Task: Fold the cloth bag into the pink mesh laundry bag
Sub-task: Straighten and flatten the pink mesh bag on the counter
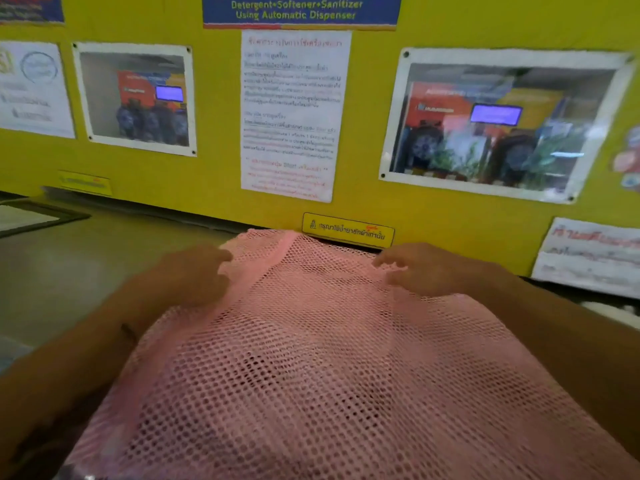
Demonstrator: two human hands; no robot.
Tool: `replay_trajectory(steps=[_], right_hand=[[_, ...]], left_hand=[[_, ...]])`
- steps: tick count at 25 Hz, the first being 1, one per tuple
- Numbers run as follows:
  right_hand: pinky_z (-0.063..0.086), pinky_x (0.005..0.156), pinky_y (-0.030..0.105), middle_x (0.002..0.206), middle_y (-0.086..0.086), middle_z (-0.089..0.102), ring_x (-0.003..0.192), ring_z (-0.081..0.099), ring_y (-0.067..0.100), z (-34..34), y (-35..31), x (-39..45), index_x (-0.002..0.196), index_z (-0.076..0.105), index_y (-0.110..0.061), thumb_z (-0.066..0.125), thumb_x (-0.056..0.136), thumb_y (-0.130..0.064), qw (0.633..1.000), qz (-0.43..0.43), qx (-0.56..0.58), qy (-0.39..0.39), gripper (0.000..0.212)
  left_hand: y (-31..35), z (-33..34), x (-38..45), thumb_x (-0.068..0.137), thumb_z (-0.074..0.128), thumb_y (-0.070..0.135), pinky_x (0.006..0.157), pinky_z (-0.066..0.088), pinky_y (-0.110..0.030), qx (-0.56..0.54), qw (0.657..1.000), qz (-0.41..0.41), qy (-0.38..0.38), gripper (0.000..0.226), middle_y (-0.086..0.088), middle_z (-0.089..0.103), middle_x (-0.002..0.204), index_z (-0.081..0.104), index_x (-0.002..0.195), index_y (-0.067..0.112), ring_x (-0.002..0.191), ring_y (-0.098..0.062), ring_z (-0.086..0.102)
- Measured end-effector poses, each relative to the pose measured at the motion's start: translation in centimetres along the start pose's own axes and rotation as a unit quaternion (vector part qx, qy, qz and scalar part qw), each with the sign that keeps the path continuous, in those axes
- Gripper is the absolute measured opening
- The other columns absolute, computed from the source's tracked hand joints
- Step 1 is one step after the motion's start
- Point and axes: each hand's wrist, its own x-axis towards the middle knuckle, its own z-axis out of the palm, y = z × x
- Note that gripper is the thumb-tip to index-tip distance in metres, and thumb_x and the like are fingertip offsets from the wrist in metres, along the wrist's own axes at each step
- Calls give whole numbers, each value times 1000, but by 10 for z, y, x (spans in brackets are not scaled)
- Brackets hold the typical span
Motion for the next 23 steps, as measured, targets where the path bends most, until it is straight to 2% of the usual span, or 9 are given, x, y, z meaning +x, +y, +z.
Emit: replay_trajectory(steps=[2,4,6,8,10,13,16,19,23], right_hand=[[43,97,36,136,2,53,123,52,23,-28,42,-24,132,54,-24,54,97,-27,997,24,-69,-2,36],[45,95,38,135,4,53,117,55,25,-51,82,-54,134,52,-23,55,96,-24,991,55,-123,-11,38],[45,91,35,135,4,54,112,55,24,-61,114,-81,132,53,-25,55,95,-22,982,69,-177,-20,37],[40,85,27,134,3,56,112,55,23,-60,138,-101,130,56,-22,54,93,-15,974,70,-212,-31,38],[37,81,25,133,3,58,111,55,21,-52,154,-116,130,57,-21,53,88,-8,975,61,-211,-29,44],[44,87,30,135,2,56,116,53,20,-38,157,-124,134,54,-23,57,85,-8,975,27,-221,-1,52],[46,101,39,141,1,53,125,51,23,-24,156,-120,137,50,-26,64,85,-17,974,-20,-227,15,56],[46,101,40,142,-1,53,126,51,23,-18,163,-106,140,44,-30,63,85,-29,971,-80,-227,7,58],[45,101,39,149,0,46,130,49,24,-7,173,-86,148,30,-33,66,85,-27,977,-79,-193,35,73]], left_hand=[[52,-13,-19,92,54,35,109,38,-41,-76,992,63,78,44,-1,49,144,50,135,30,127,-22,48],[122,-21,-57,90,59,32,99,48,-39,-189,963,161,100,35,7,61,122,58,125,34,107,-12,60],[189,-23,-102,90,60,34,86,53,-31,-253,939,230,50,27,15,63,102,62,116,38,88,-2,62],[245,-20,-140,89,59,40,76,54,-26,-284,922,262,-27,22,16,63,89,63,111,40,77,-1,62],[291,-11,-165,86,57,53,75,54,-29,-272,919,275,-81,28,13,63,85,59,111,41,76,-2,61],[343,16,-182,84,47,66,91,45,-38,-151,952,255,-75,54,9,58,115,42,132,42,105,-15,54],[375,41,-190,83,43,70,105,29,-50,-35,979,195,-53,77,-4,33,147,14,146,36,132,-29,32],[377,43,-190,88,46,57,111,27,-52,-20,984,161,-74,85,-5,20,155,-8,149,35,138,-34,23],[364,38,-182,87,61,30,104,38,-43,-56,984,150,-76,98,-2,34,146,-15,148,38,129,-28,37]])
